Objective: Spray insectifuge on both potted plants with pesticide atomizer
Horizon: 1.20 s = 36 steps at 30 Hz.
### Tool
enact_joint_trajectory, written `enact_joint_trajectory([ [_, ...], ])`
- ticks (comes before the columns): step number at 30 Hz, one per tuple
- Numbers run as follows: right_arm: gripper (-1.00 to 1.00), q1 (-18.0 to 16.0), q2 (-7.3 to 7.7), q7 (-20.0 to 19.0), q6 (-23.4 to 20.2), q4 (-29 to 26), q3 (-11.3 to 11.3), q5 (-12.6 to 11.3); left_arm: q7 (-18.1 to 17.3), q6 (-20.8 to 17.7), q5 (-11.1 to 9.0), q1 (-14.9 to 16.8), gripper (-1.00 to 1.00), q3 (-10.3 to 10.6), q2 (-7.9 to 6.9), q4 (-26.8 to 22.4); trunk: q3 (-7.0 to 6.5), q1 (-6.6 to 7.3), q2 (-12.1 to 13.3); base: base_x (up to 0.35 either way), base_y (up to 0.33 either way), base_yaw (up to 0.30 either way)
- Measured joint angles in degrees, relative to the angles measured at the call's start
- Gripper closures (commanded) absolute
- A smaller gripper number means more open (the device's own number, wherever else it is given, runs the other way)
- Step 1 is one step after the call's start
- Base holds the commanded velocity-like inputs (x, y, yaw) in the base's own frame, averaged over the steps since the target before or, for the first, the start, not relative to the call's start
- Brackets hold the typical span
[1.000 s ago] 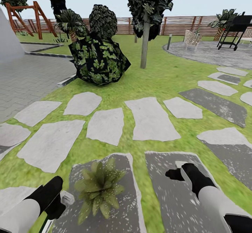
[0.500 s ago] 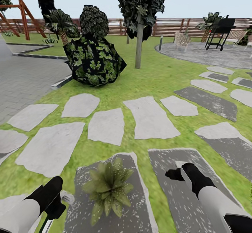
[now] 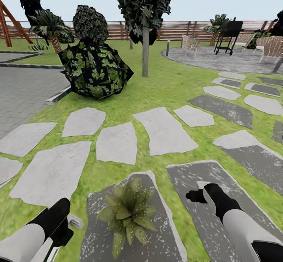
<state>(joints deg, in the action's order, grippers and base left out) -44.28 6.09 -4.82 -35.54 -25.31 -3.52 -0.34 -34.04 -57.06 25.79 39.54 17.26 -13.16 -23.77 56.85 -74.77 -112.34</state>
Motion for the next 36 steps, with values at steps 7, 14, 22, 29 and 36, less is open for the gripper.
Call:
enact_joint_trajectory([
  [7,-1.0,0.0,0.0,-0.01,0.0,0.01,0.01,-0.01,0.0,-0.03,0.0,0.0,1.0,0.11,-0.04,-0.01,0.0,0.01,0.0,0.056,0.114,-0.049],
  [14,-1.0,0.01,0.01,-0.01,-0.02,-0.01,0.0,0.0,0.01,0.0,0.03,0.01,1.0,0.11,0.02,-0.01,0.0,0.0,0.0,0.019,0.261,-0.256],
  [22,-1.0,0.01,0.0,0.0,-0.04,-0.02,-0.01,-0.02,0.01,0.03,0.02,0.01,1.0,0.17,0.03,0.03,0.0,0.0,0.0,0.0,0.018,-0.267],
  [29,-1.0,0.01,0.0,0.0,-0.02,-0.02,-0.01,-0.03,0.0,0.03,0.02,0.01,1.0,0.1,0.03,-0.01,0.0,0.0,0.0,0.0,0.0,-0.267],
  [36,-1.0,0.01,0.01,-0.02,0.0,0.0,0.05,-0.02,0.08,-0.06,0.02,0.01,1.0,0.25,0.03,-0.02,0.0,0.0,0.0,0.0,0.182,-0.247],
])
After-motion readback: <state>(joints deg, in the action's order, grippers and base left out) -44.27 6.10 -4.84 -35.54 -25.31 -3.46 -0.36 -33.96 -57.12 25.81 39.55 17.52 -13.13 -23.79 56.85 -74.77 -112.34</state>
